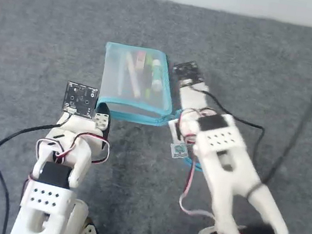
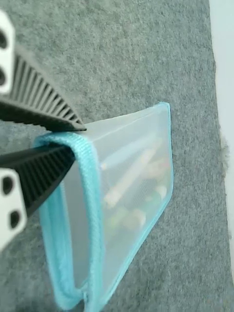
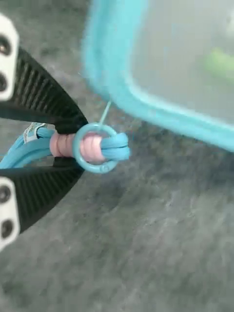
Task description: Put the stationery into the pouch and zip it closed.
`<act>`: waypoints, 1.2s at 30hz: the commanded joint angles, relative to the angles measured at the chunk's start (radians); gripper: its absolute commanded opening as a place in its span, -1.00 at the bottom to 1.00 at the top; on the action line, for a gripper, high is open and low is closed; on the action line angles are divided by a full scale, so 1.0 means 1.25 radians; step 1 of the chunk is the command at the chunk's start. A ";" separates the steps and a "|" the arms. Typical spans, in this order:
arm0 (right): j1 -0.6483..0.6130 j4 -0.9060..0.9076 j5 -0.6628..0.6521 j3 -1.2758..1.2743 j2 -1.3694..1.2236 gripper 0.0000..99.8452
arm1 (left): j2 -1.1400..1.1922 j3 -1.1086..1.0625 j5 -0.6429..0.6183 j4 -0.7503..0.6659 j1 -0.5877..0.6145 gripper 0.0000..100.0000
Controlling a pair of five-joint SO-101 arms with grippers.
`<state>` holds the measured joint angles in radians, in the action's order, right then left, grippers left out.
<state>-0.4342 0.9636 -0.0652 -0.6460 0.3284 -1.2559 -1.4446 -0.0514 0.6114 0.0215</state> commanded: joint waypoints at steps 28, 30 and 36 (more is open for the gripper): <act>-0.435 0.202 -0.247 0.033 0.360 -0.94 | 0.412 0.148 0.010 -0.150 -0.137 -0.98; -0.460 0.203 -0.247 0.001 0.370 -0.78 | 0.401 0.147 0.009 -0.145 -0.136 -0.98; -0.487 0.284 -0.249 -0.007 0.423 -0.45 | 0.390 0.164 -0.027 -0.131 -0.061 -0.98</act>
<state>-1.0203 1.2797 -0.3583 -0.6674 0.7795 -0.7388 -1.3203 -0.0483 0.4565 -0.1105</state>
